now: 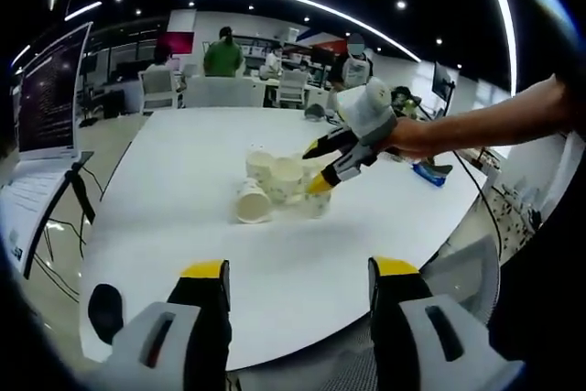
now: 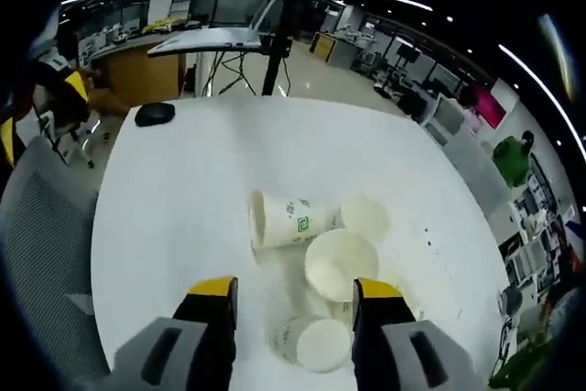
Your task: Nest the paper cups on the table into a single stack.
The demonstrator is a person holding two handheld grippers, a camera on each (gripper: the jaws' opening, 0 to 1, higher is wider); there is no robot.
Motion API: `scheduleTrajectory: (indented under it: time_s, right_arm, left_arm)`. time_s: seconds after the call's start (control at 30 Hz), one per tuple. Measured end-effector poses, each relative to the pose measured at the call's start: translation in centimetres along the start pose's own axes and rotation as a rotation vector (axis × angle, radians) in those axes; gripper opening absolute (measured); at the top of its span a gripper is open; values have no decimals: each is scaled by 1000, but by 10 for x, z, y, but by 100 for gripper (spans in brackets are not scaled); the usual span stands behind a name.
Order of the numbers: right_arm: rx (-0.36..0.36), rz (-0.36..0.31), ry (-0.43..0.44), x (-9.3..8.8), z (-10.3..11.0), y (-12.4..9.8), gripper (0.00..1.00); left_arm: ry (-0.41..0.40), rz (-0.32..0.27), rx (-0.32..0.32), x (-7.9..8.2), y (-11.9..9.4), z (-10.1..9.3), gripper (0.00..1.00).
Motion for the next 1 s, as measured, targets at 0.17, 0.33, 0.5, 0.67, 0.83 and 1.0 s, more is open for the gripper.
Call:
scheduleTrajectory:
  time_s: [0.17,0.33,0.5,0.67,0.83,1.0]
  right_arm:
    - [12,20,-51,4,-3,4,46]
    - [15,57,-98,1,-3,4,43]
    - [16,82,-125,-4,-5,9,41]
    - [25,97,-151,0,-6,14,37]
    - [37,141,-169,-1,-9,30,31]
    - [47,166,-139,2,-13,43,28]
  left_arm:
    - [3,2,-8,1,1,-2,59]
    - [-1,4,-14,0,3,-3,59]
    - [-9,18,-14,-4,5,-1,58]
    - [-7,29,-25,-6,7,-2,57]
    - [-3,32,-33,-6,10,-2,56]
    - [1,34,-32,-7,12,-1,57]
Point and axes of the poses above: the point that each gripper's makers call its tool centre point, and the gripper's own axes: y roughly forward along the fingers, z roughly to its left, x roughly out of its top, the point moved 5 cm from there along -y, roughly backward along the fingers, and after that the axes turned 15 degrees about x, right-handed, at the moved point
